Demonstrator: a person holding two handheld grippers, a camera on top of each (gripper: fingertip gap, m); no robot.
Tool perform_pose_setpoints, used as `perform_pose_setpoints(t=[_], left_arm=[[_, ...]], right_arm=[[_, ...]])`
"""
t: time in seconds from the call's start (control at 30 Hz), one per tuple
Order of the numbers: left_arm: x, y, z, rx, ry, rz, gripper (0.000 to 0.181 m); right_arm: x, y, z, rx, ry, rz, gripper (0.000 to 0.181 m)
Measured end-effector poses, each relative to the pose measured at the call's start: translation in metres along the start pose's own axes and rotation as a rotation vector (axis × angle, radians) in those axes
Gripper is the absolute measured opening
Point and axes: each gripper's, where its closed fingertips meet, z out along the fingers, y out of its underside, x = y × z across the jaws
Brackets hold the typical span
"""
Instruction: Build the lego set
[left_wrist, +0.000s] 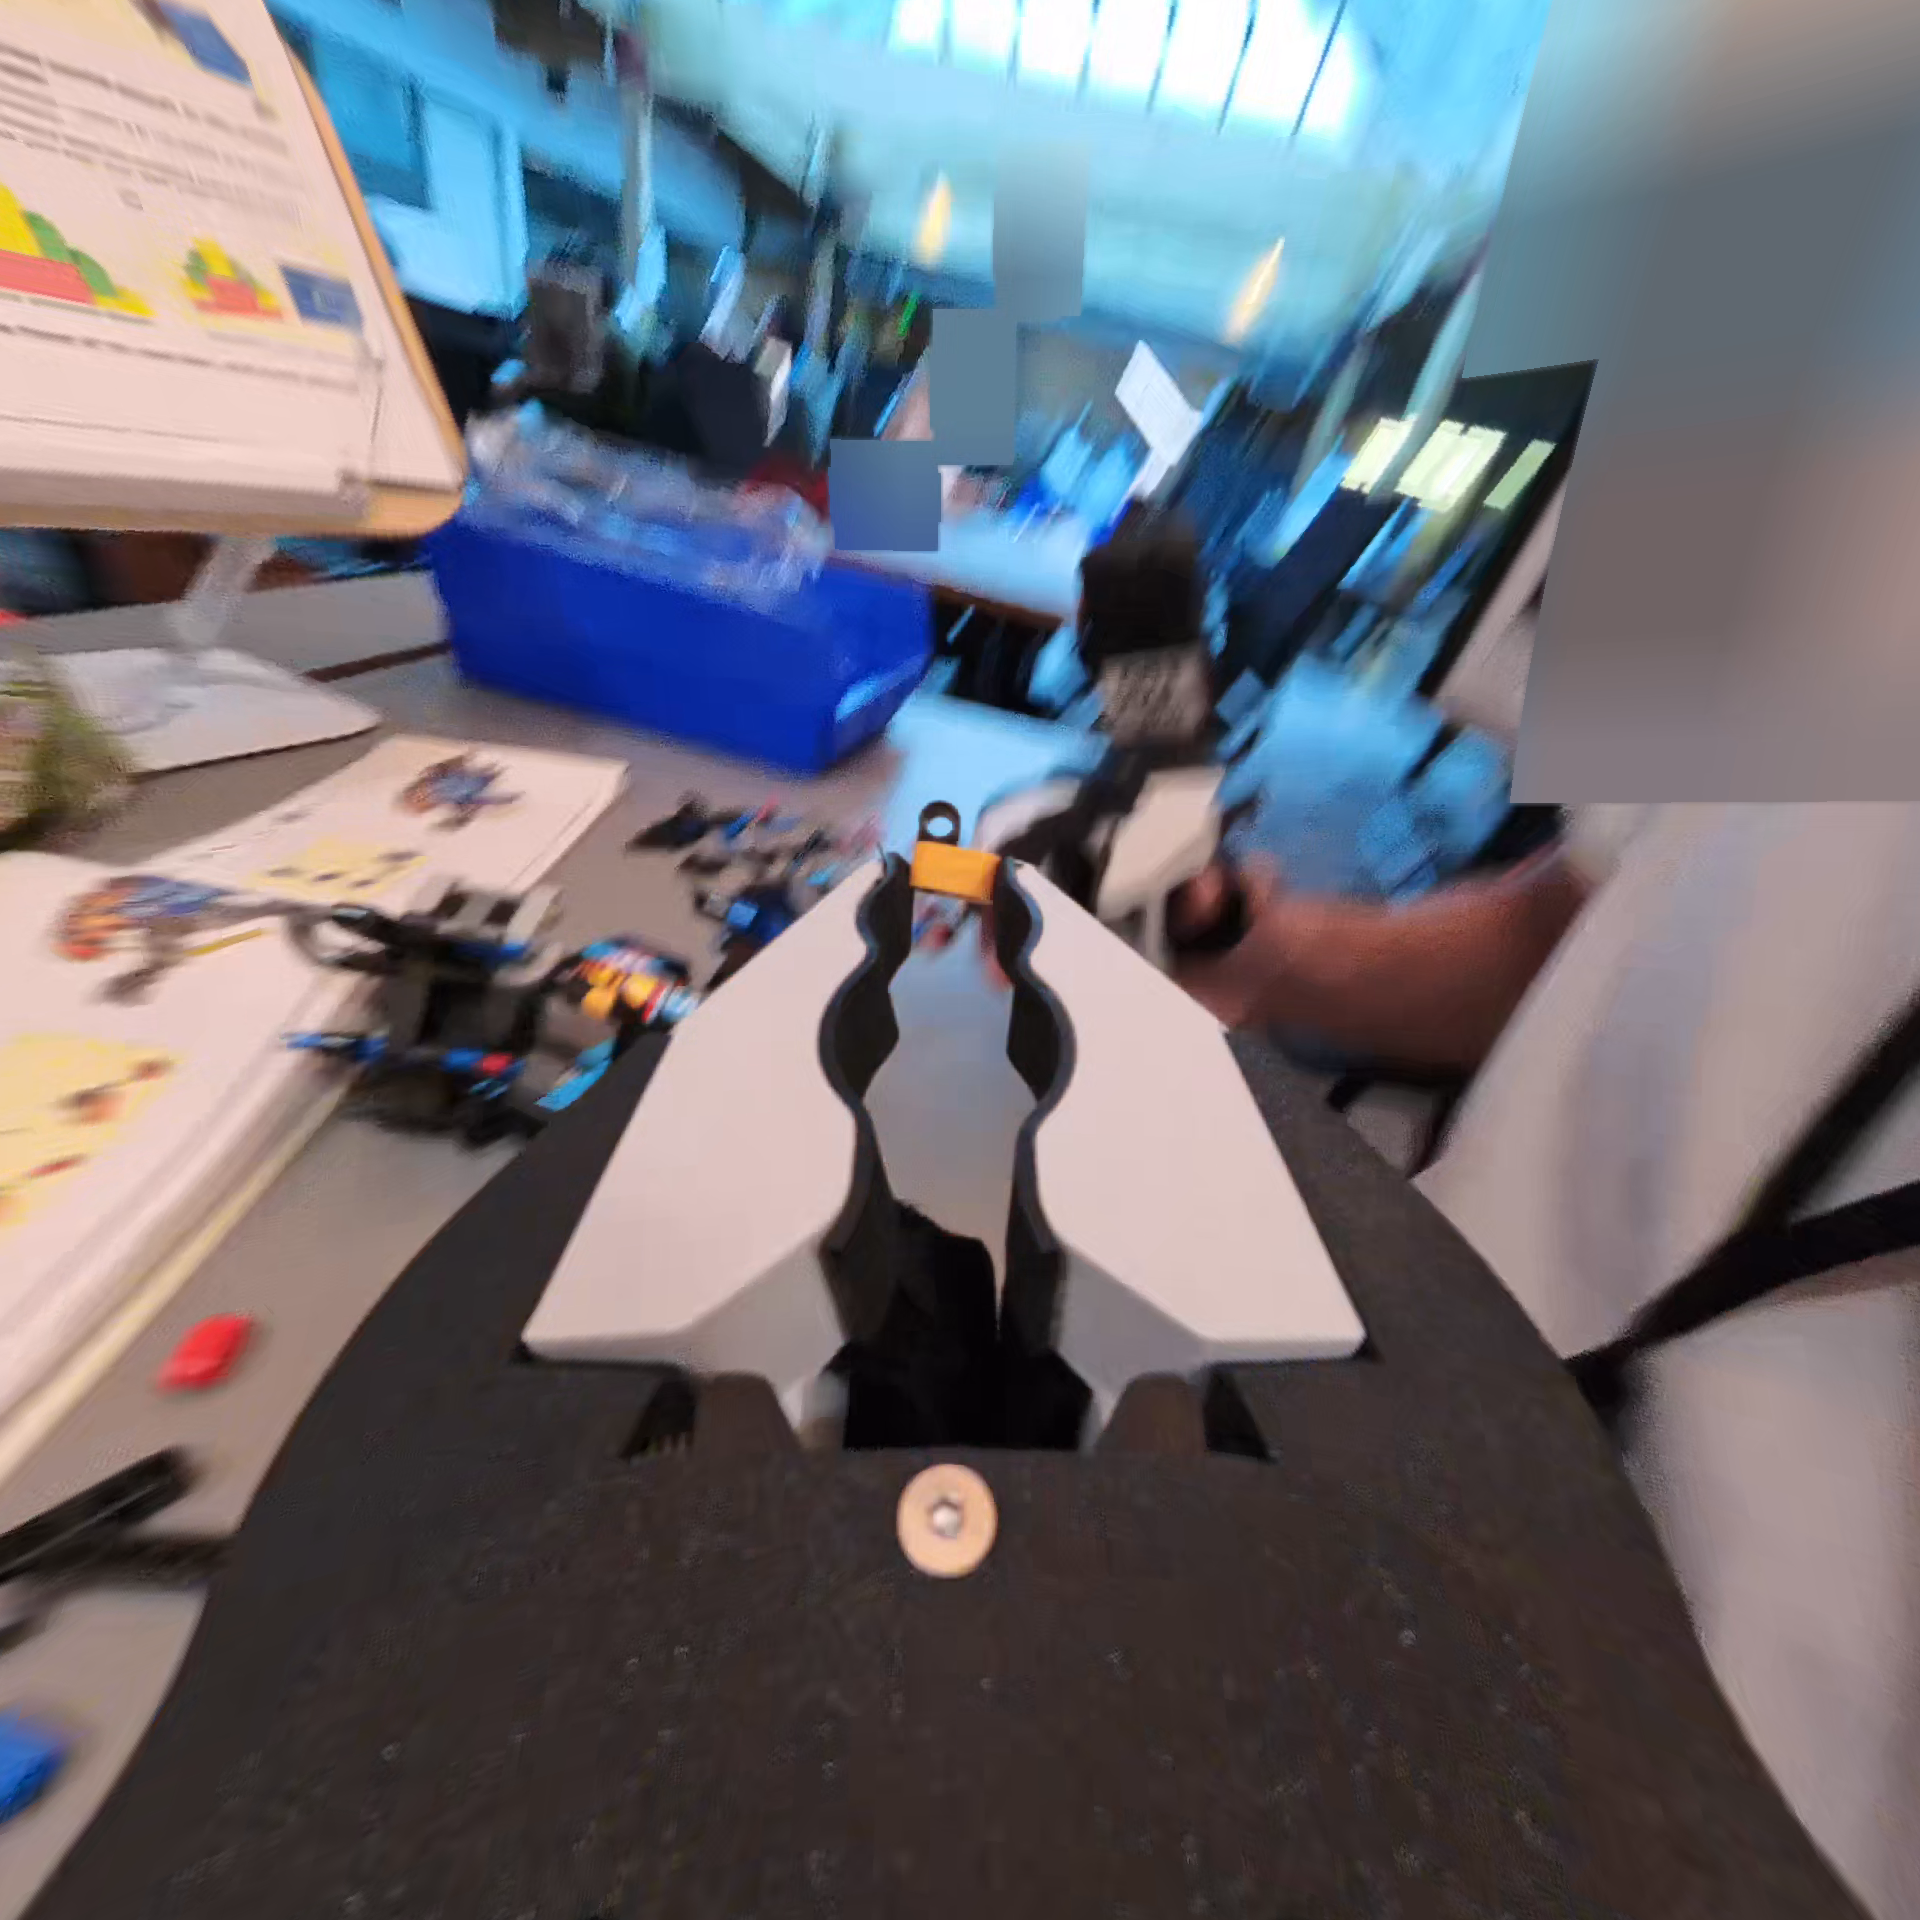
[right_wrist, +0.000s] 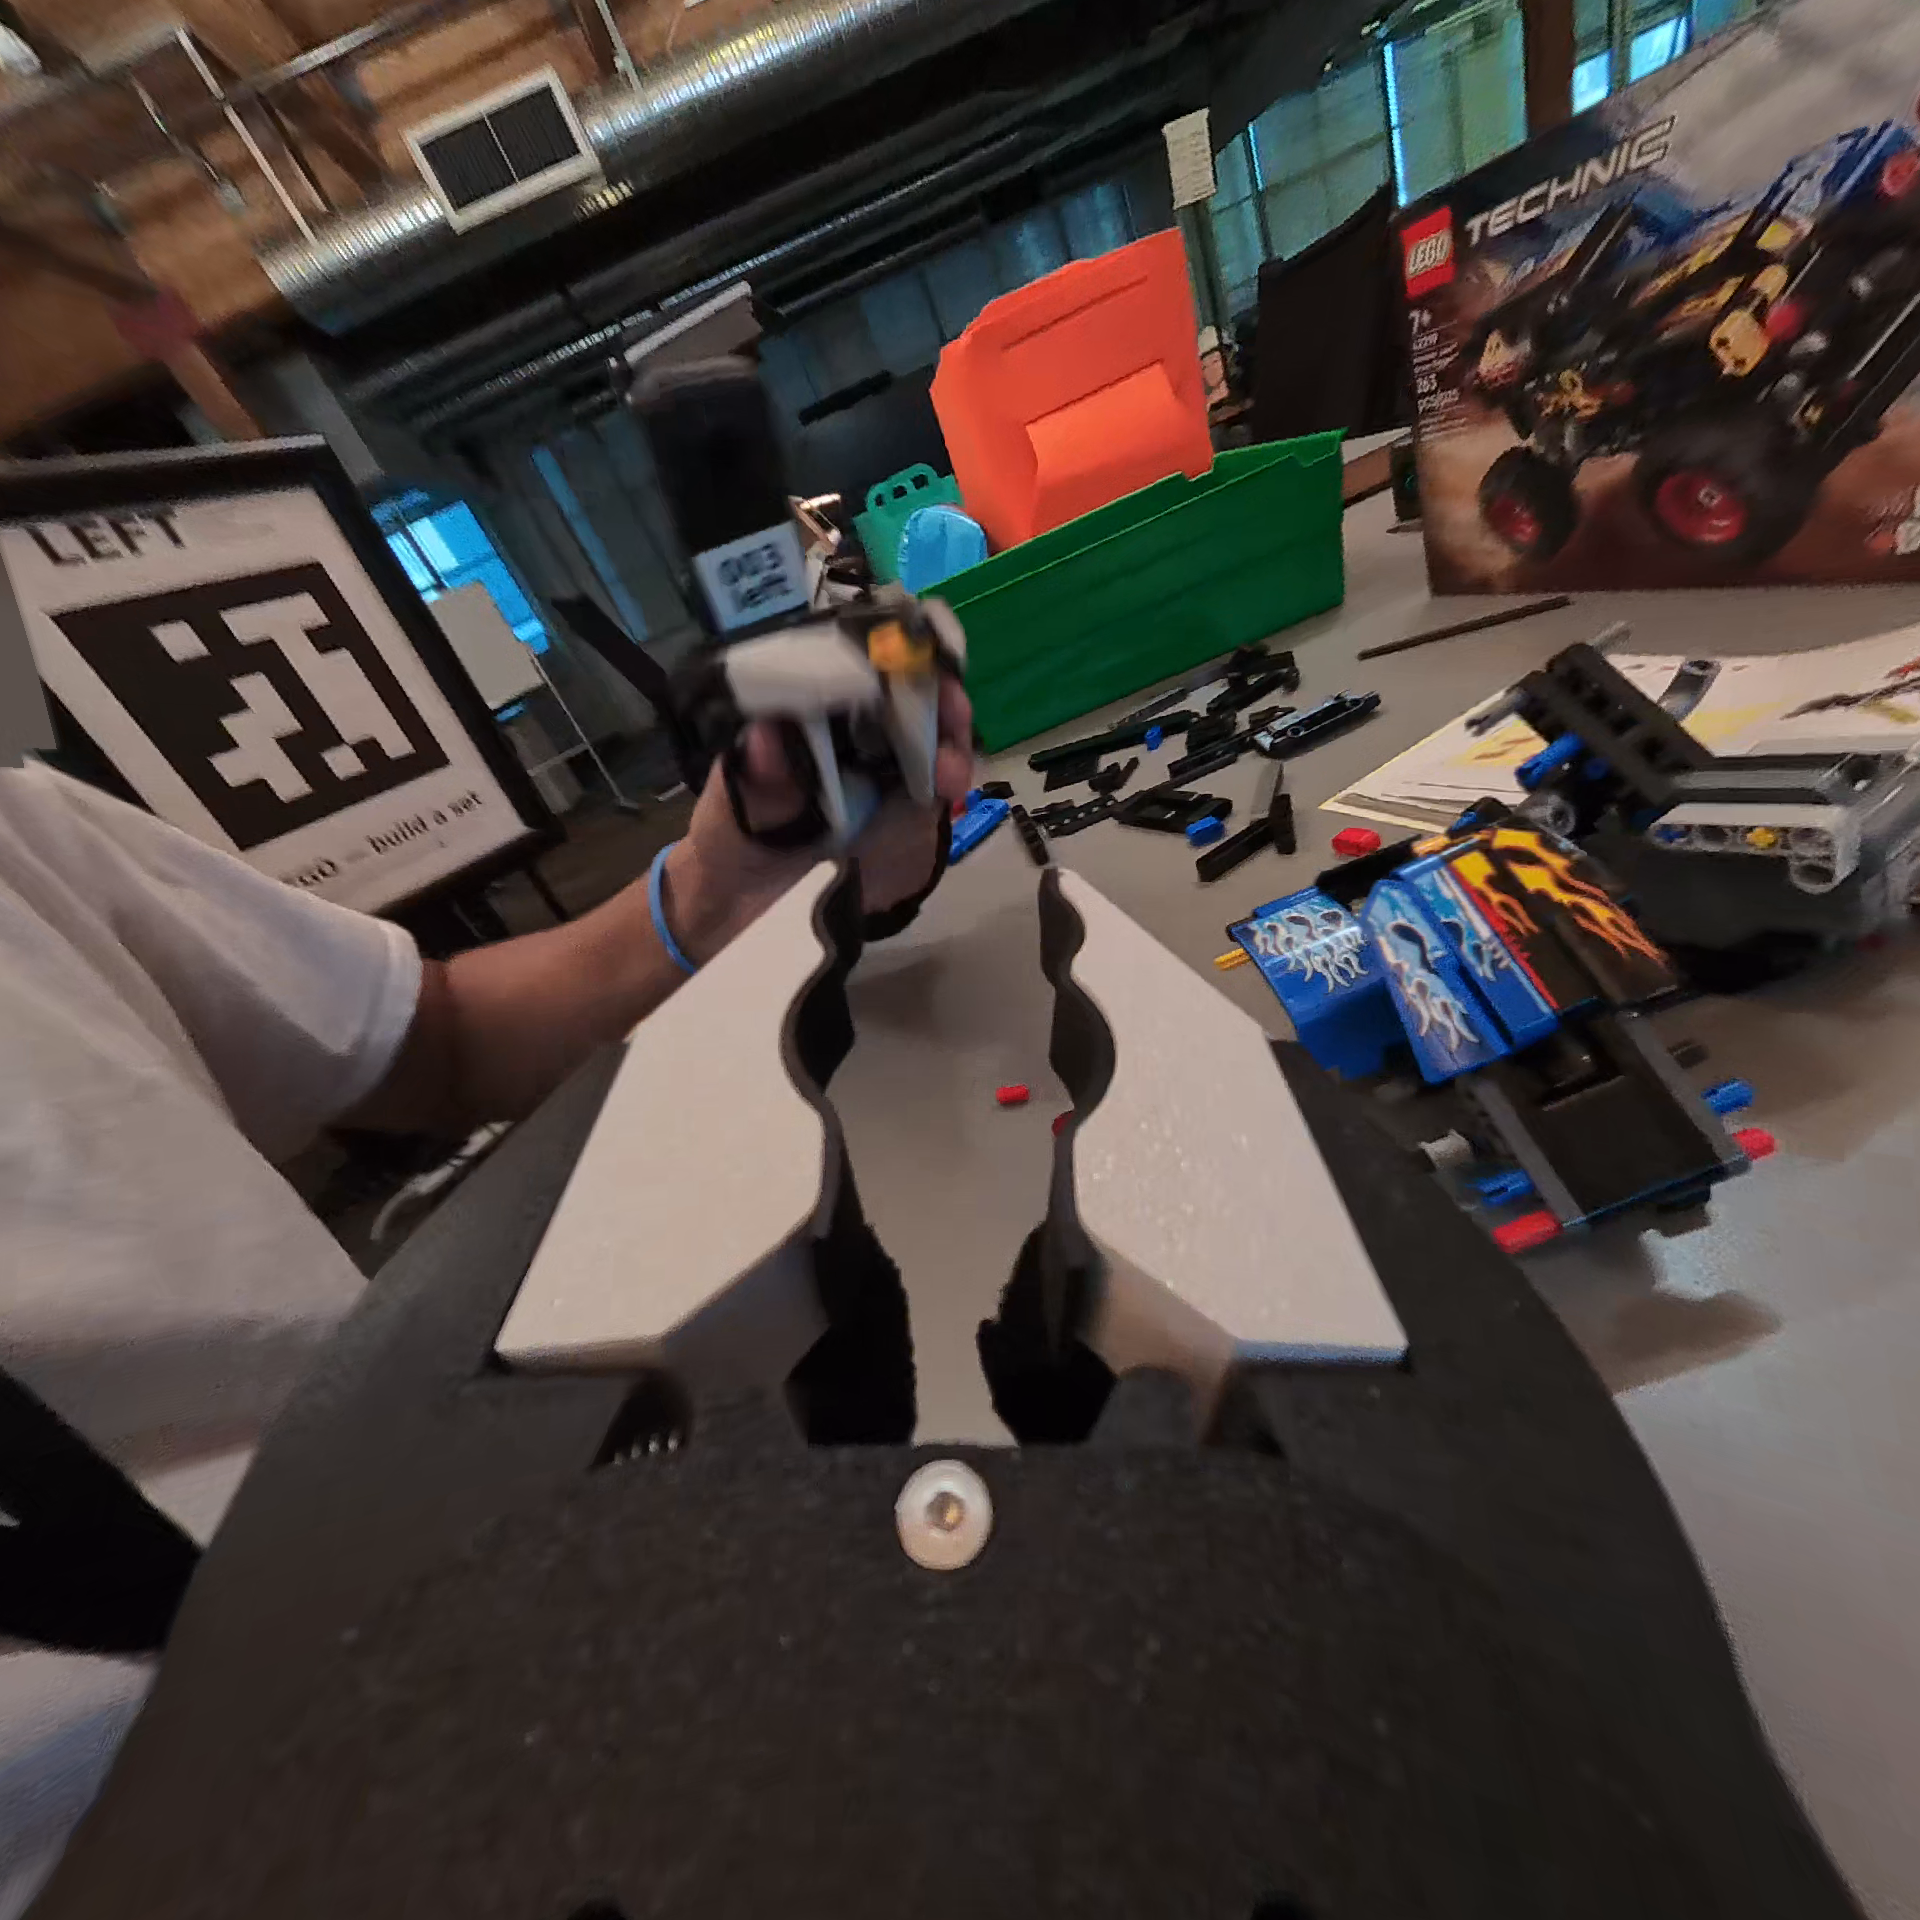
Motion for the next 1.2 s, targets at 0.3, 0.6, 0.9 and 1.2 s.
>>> perform_pose_setpoints(t=[0.3,0.6,0.9,1.2], left_arm=[[-0.011,-0.045,-0.035,0.421,0.405,-0.57,0.013],[0.023,-0.046,-0.016,0.357,0.666,-0.653,0.013],[0.016,-0.047,0.018,0.1,0.825,-0.588,0.013],[0.0,-0.033,0.026,0.204,0.824,-0.659,0.013]], right_arm=[[-0.01,0.003,0.005,-0.024,-0.006,-0.114,0.03],[-0.043,-0.06,0.017,-0.382,-0.39,-0.462,0.023],[0.013,-0.067,0.026,-0.206,-0.337,-0.316,0.023],[0.01,-0.059,0.026,-0.184,-0.413,-0.24,0.024]])
